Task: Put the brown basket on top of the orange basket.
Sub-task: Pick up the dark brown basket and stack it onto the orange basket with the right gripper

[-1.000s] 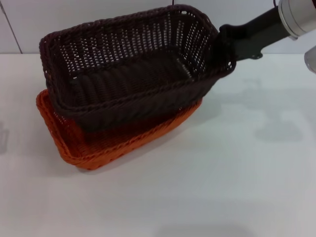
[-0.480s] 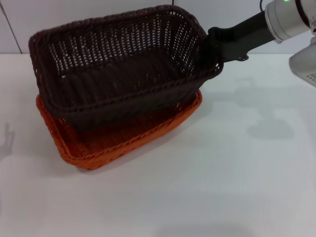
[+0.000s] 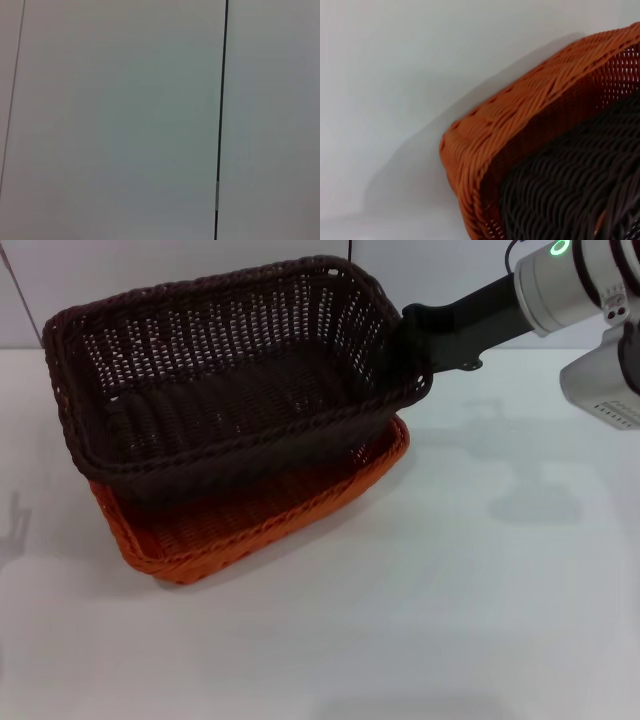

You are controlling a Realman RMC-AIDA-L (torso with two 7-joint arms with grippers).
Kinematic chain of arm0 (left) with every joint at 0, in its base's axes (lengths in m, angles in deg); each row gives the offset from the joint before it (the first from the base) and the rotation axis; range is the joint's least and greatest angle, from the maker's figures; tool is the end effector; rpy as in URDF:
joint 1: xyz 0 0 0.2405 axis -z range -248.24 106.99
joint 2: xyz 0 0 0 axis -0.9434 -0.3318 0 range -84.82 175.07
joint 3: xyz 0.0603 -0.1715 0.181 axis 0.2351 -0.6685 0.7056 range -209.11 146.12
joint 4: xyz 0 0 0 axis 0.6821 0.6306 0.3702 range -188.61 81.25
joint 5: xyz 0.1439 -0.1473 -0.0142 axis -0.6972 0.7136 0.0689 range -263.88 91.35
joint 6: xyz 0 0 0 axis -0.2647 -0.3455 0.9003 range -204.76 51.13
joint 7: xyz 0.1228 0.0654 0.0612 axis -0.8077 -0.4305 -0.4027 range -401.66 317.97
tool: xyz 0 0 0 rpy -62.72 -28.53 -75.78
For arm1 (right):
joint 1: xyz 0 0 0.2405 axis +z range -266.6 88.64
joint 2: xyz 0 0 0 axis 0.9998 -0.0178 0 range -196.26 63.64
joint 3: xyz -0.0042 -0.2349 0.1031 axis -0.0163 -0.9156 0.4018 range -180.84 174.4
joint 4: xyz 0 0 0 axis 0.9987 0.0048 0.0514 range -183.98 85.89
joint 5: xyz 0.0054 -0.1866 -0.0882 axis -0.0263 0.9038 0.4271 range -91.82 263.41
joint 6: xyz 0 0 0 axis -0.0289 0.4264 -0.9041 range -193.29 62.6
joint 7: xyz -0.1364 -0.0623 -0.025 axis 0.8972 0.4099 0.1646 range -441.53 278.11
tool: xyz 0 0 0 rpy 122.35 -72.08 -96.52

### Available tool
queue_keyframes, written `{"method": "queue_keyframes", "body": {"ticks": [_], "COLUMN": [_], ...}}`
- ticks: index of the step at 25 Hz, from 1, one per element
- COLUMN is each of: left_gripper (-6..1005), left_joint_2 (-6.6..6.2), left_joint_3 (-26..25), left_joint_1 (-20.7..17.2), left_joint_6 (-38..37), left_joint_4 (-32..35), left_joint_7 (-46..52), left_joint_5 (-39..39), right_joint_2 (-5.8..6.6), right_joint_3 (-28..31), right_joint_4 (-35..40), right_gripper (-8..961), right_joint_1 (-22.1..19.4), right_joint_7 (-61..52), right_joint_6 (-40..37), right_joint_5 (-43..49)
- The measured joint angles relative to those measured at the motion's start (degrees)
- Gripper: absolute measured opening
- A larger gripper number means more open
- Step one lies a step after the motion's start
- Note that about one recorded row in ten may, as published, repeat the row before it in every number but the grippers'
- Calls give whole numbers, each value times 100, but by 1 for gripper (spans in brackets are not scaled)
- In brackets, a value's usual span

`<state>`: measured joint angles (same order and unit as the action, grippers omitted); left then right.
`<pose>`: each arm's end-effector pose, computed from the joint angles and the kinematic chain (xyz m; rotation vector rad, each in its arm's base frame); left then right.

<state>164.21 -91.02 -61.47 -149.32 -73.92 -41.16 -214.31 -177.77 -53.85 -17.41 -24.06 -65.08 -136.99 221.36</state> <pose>-0.3716 0.2678 0.0261 -1.2227 -0.5964 -0.6476 0.1102 0.4702 0.0019 -1.7801 -2.3507 -0.4063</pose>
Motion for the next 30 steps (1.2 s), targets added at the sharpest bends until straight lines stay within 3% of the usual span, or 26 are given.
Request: {"method": "queue_keyframes", "body": {"ticks": [4,10,16,30], "left_gripper": [782,781,781,781], "left_joint_2": [-12,-28,-36,-45], "left_joint_3": [-29,-85,-129,-278], "left_joint_1": [9,36,35,40], "left_joint_6": [-19,-20,-20,-29], "left_joint_4": [33,108,251,283], "left_joint_7": [-6,-7,-7,-7], "left_joint_5": [0,-1,37,45], "right_joint_2": [-68,-302,-571,-751], "right_joint_3": [2,4,-49,-123], "right_joint_4": [-126,-2,634,1808], "right_gripper": [160,161,183,454], "right_joint_1": [15,-178,-619,-1461], "right_joint_7": [-29,-61,-221,-388], "right_joint_6": [211,476,402,85], "right_joint_5": [-41,-209,-316,-470]}}
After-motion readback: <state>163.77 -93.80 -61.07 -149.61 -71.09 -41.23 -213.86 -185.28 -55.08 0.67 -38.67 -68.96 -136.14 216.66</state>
